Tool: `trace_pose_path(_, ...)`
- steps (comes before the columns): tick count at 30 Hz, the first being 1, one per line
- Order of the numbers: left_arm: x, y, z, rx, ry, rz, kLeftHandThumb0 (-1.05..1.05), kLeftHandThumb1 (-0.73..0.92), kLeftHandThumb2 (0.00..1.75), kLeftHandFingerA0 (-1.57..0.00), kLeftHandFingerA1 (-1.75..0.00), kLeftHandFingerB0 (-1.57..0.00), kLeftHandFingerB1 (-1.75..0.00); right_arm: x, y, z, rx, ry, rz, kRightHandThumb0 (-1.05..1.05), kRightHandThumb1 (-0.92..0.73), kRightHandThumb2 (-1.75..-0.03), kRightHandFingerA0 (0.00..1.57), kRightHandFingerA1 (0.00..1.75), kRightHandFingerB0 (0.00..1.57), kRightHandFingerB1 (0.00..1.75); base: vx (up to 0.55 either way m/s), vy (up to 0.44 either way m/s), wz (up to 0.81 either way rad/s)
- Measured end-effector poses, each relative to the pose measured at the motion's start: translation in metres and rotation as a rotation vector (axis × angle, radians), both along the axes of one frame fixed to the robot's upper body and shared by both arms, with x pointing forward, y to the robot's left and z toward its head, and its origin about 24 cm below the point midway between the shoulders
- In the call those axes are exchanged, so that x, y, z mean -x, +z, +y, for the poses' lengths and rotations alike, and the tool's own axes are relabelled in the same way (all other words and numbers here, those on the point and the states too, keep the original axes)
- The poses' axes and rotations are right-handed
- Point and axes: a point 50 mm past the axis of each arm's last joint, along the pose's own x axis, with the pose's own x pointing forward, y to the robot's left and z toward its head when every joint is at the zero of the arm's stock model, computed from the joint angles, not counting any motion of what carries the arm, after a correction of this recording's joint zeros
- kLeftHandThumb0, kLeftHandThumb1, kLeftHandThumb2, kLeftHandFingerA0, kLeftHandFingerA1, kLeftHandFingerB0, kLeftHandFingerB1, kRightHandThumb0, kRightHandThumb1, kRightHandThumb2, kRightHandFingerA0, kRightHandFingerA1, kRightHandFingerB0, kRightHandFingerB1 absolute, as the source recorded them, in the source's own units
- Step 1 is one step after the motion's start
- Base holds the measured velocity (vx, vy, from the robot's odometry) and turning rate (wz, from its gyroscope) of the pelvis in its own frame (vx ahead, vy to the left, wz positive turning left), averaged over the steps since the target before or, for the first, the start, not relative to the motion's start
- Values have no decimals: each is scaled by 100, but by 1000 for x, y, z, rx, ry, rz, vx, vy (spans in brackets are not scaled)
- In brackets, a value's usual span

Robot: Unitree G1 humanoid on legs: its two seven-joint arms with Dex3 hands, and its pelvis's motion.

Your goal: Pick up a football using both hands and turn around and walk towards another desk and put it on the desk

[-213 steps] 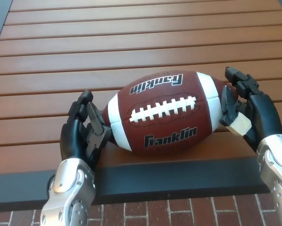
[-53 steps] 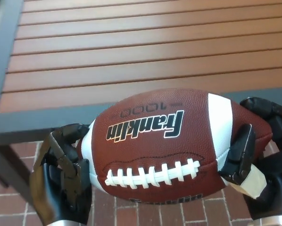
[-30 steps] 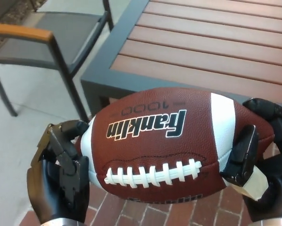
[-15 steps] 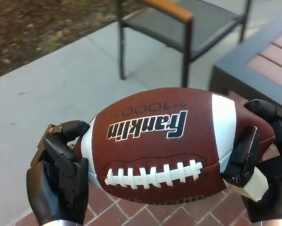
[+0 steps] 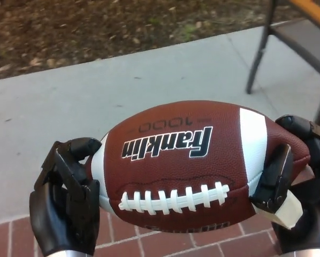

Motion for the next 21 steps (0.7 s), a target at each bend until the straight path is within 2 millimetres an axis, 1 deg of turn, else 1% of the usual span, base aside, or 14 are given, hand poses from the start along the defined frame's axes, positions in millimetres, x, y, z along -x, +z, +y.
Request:
trace_pose_path(1, 0, 0, 0, 0, 0, 0, -55, 84, 72, -85, -175, -74, -151, 0, 0, 0, -2, 0, 0, -19, -42, -140, 95, 169, 96, 147, -89, -90, 112)
trace_pose_path(2, 0, 0, 0, 0, 0, 0, -53, 88, 66, -81, -175, -70, -148, 0, 0, 0, -4, 0, 0, -18, -42, -140, 96, 171, 98, 150, -91, -81, 103)
trace_pose_path(4, 0, 0, 0, 0, 0, 1, -53, 88, 66, -81, -175, -70, -148, 0, -1, 0, -7, 1, 2, -18, -42, -140, 96, 171, 98, 150, -95, -70, 103)
trace_pose_path(5, 0, 0, 0, -1, 0, 2, -55, 87, 69, -86, -175, -71, -154, 0, -1, 0, -9, 1, 3, -16, -43, -140, 96, 169, 96, 147, -76, 106, 108)
trace_pose_path(7, 0, -1, 0, -2, 0, 3, -53, 86, 70, -85, -175, -70, -154, -1, -1, 0, -13, 2, 7, -16, -44, -139, 96, 169, 96, 146, -35, 125, 110)
trace_pose_path(8, -1, -1, 0, -3, 0, 2, -48, 83, 77, -87, -175, -72, -154, -1, -2, 0, -15, 2, 8, -16, -44, -139, 95, 169, 95, 147, 55, 131, 119)
trace_pose_path(10, -2, -1, 0, -7, -1, 2, -49, 81, 79, -87, -175, -70, -157, -1, -2, 1, -21, 2, 10, -16, -43, -138, 96, 168, 96, 145, 29, 116, 122)
trace_pose_path(11, -2, 0, 0, -8, -1, -1, -62, 87, 67, -85, -175, -69, -156, -1, -2, 1, -24, 3, 9, -17, -44, -136, 97, 168, 98, 144, 46, 95, 127)
trace_pose_path(15, -2, -1, 0, -5, 2, 10, -54, 86, 67, -82, -175, -67, -155, -2, 0, 3, -46, 26, 1, -17, -44, -138, 96, 169, 97, 145, 39, 55, 102)
trace_pose_path(16, -2, -2, -1, -3, 2, 16, -50, 84, 71, -81, -175, -64, -156, -2, 0, 4, -55, 31, -1, -18, -45, -139, 95, 169, 96, 145, 43, 22, 105)
trace_pose_path(17, -2, -2, -1, -1, 1, 18, -50, 84, 71, -81, -175, -64, -156, -2, 0, 4, -59, 33, -1, -18, -45, -139, 95, 169, 96, 145, 41, 17, 107)
trace_pose_path(18, -2, -3, -1, 1, -2, 21, -55, 87, 68, -81, -175, -64, -157, -2, 1, 4, -64, 34, -2, -18, -45, -140, 96, 168, 97, 144, 39, 6, 117)
trace_pose_path(20, -2, -4, -2, 1, -6, 25, -54, 87, 68, -80, -175, -64, -157, -2, 1, 4, -71, 35, -3, -19, -43, -139, 96, 168, 97, 144, 37, -12, 122)
trace_pose_path(21, -2, -4, -1, 1, -7, 26, -55, 86, 67, -81, -175, -66, -157, -2, 0, 4, -74, 36, -3, -17, -45, -137, 96, 168, 96, 145, 35, -32, 133)
